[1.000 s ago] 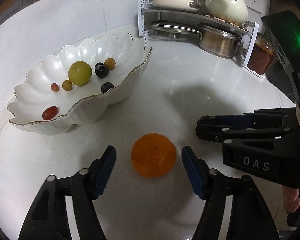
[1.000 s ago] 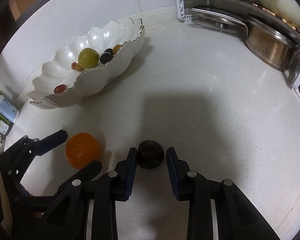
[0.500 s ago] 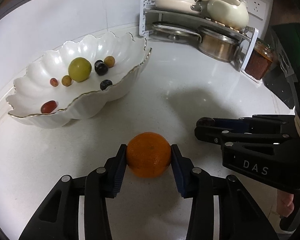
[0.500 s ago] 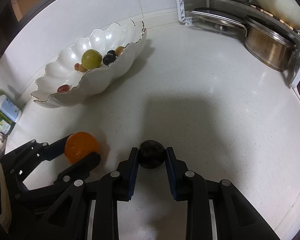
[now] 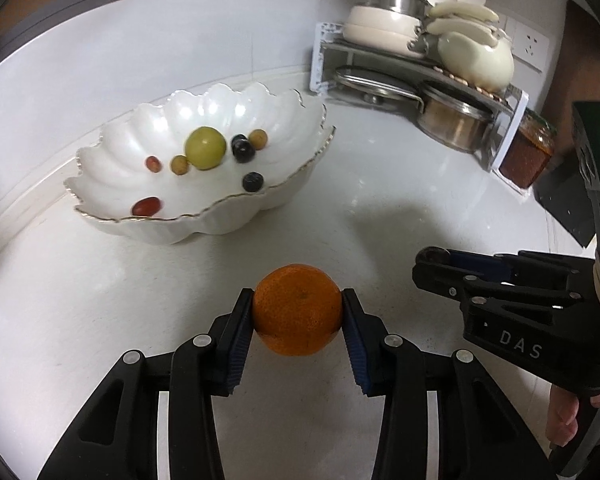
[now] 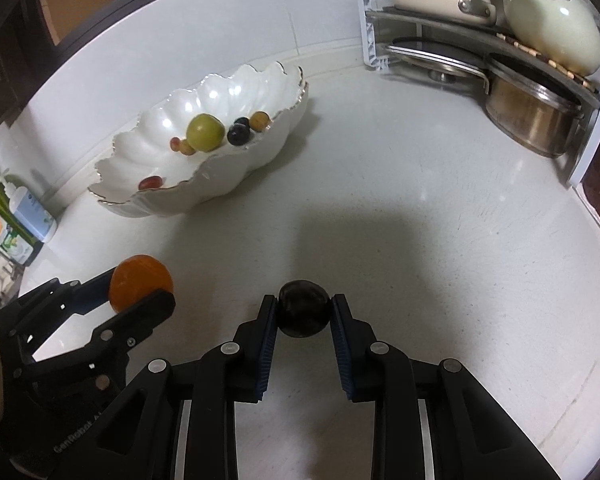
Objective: Organize fruits
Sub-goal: 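Lift and carry the orange and dark plum in both grippers over the bowl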
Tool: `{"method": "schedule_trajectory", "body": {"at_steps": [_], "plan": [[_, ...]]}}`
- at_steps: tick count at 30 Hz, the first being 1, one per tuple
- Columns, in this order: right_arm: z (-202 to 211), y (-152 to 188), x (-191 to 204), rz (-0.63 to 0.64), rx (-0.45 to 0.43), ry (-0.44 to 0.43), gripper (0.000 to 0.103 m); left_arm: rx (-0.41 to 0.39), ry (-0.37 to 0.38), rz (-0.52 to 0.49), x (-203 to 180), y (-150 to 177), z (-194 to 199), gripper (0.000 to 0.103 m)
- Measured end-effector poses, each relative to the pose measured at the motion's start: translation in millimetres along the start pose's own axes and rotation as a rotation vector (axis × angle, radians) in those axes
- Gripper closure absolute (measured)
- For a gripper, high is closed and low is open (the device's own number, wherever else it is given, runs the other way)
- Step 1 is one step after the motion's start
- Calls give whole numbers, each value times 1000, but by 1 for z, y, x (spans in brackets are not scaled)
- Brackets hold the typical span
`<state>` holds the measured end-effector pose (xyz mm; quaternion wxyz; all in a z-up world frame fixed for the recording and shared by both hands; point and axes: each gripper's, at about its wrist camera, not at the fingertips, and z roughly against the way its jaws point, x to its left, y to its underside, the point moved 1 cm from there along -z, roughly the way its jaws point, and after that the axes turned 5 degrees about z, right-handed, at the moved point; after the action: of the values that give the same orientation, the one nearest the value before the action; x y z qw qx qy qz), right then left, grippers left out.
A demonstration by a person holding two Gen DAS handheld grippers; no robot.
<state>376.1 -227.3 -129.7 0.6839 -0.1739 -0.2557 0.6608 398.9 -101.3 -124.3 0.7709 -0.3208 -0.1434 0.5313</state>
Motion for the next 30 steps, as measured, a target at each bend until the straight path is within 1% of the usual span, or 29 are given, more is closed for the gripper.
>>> {"method": "schedule_trajectory", "body": {"at_steps": [16, 30], "plan": [[53, 3, 24, 56, -113, -8, 75, -111, -52, 74, 14, 3, 66, 61], [99, -6, 52, 103, -232, 3, 75, -207, -77, 122, 34, 1, 119, 61]]}}
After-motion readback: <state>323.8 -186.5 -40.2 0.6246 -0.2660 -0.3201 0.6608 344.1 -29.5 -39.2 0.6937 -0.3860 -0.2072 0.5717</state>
